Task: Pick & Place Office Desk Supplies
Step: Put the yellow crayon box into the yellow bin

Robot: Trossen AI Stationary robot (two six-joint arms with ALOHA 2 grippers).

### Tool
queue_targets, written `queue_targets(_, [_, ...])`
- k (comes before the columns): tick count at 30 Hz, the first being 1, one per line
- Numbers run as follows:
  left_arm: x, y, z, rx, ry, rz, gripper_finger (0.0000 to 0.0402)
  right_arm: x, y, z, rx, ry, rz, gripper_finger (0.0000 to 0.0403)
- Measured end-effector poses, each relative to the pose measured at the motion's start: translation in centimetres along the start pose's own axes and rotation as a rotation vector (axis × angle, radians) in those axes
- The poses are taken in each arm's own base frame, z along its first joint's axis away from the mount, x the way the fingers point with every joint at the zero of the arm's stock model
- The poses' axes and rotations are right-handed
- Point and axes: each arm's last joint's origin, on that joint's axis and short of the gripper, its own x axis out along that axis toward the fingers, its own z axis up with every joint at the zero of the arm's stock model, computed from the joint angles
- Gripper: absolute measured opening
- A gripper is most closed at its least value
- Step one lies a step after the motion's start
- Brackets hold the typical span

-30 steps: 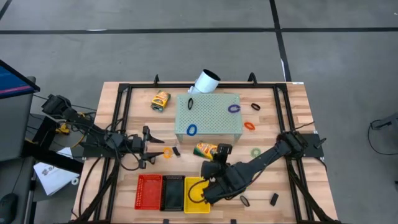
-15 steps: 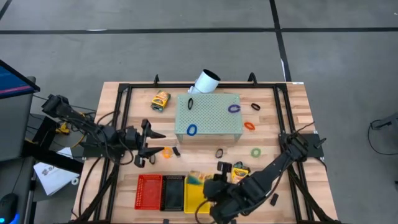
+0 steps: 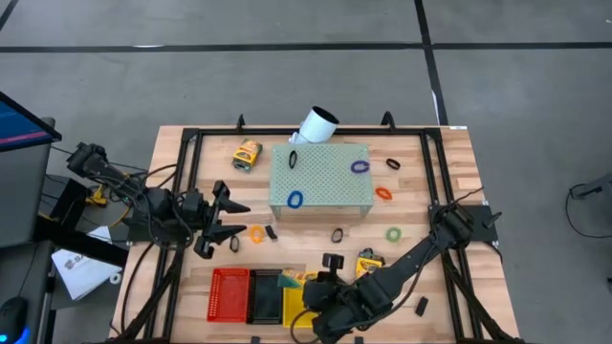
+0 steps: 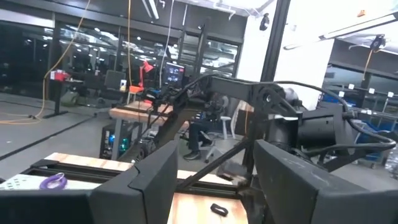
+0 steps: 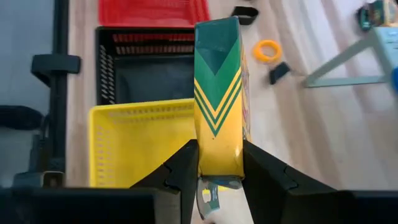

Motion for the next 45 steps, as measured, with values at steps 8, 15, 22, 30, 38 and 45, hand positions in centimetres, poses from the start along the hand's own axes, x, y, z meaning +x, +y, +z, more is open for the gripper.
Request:
queue_targets(8, [0.1, -0.1, -0.3, -0.010, 0.020, -0.001, 0.0197, 2.0, 1.0, -1.3, 0.014, -0.003, 0.019, 0.0107])
queue_targets(15, [0.2, -0.1, -0.6, -0.032, 0.032, -0.001, 0.0196, 2.3, 1.0, -1.6, 0.179, 0.017, 0.028, 0.0107])
queue_targets(22, [0.2, -0.1, -0.5, -0.034, 0.030, -0.001, 0.0197, 1.8, 2.0, -1.4, 0.410, -0.036, 0.074, 0.0107])
queue_targets(30, [0.3, -0.1, -0.5, -0.055, 0.029, -0.001, 0.0198, 1.8, 1.9, -1.3, 0.635, -0.007, 0.089, 0.0097])
queue_targets(38, [0.3, -0.1, -0.5, -0.057, 0.029, -0.002, 0.0198, 1.8, 1.9, -1.8, 0.805, 0.081, 0.097, 0.0098])
queue_targets(45, [0.3, -0.1, -0.5, -0.058, 0.029, -0.005, 0.0198, 2.3, 1.2, -1.4, 0.957, 0.088, 0.079, 0.0098])
